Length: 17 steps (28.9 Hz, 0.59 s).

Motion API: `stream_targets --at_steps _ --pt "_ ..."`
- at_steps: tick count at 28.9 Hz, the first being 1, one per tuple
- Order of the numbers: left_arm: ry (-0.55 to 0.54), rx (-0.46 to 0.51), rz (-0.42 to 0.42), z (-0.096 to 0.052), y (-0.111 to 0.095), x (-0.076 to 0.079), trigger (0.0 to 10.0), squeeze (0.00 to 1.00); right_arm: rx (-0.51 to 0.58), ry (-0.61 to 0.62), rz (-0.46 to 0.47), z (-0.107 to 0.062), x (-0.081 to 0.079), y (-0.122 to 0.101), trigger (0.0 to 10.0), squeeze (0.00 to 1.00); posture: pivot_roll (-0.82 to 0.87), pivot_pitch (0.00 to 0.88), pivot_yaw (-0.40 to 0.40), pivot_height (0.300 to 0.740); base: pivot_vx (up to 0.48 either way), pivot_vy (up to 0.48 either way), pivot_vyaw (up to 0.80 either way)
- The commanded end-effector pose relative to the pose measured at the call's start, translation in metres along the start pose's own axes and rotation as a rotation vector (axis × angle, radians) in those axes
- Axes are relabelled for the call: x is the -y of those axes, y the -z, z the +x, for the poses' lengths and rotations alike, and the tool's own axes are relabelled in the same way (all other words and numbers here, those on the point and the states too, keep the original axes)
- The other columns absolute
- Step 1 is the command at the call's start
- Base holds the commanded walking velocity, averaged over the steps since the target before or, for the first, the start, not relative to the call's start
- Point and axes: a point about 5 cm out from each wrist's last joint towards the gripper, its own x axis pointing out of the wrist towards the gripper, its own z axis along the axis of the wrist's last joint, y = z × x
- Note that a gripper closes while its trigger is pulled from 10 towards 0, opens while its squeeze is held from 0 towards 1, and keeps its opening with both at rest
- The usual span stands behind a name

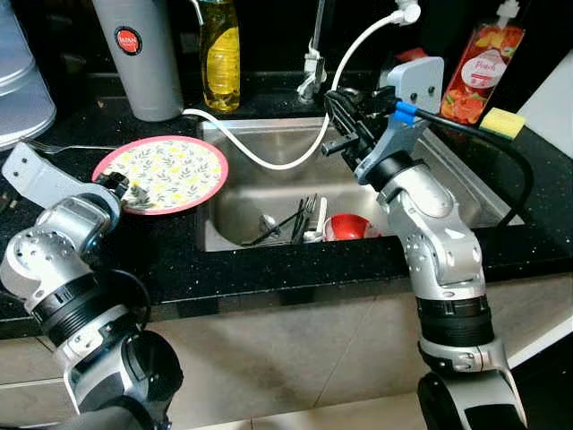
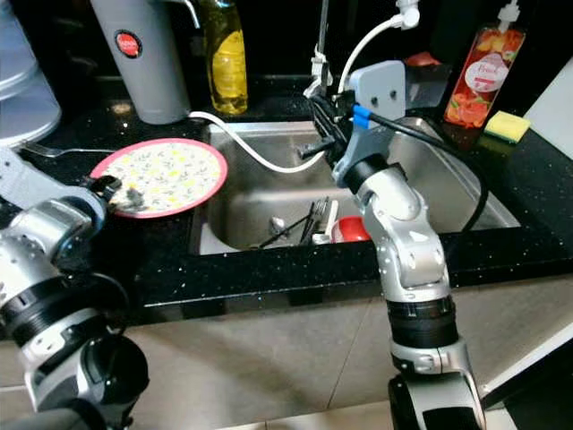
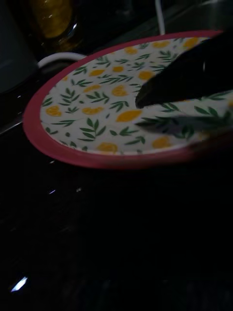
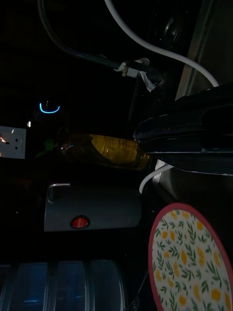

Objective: Kitchen organization

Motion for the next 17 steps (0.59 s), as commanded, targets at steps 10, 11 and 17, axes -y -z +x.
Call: stream_targets --at_steps 10,11,17 --pt "0.44 0.143 0.186 -0.027 -0.017 0.061 10.0 0.0 -0.005 0.011 -0.006 -0.002 0.005 0.002 10.0 0.0 0.09 0.007 -0.005 0.74 0.0 0.0 0.0" --pt "0.44 0.143 0.186 -0.027 -0.017 0.061 10.0 0.0 -0.005 0.011 -0.006 -0.002 0.005 0.002 10.0 0.0 0.09 0.007 -0.005 0.74 0.0 0.0 0.0" --pt "0.524 0.088 0.362 -0.027 -0.006 0.077 10.0 0.0 -0.001 0.013 -0.009 -0.002 0.005 0.001 10.0 0.0 0.08 0.006 0.0 0.74 0.0 0.0 0.0"
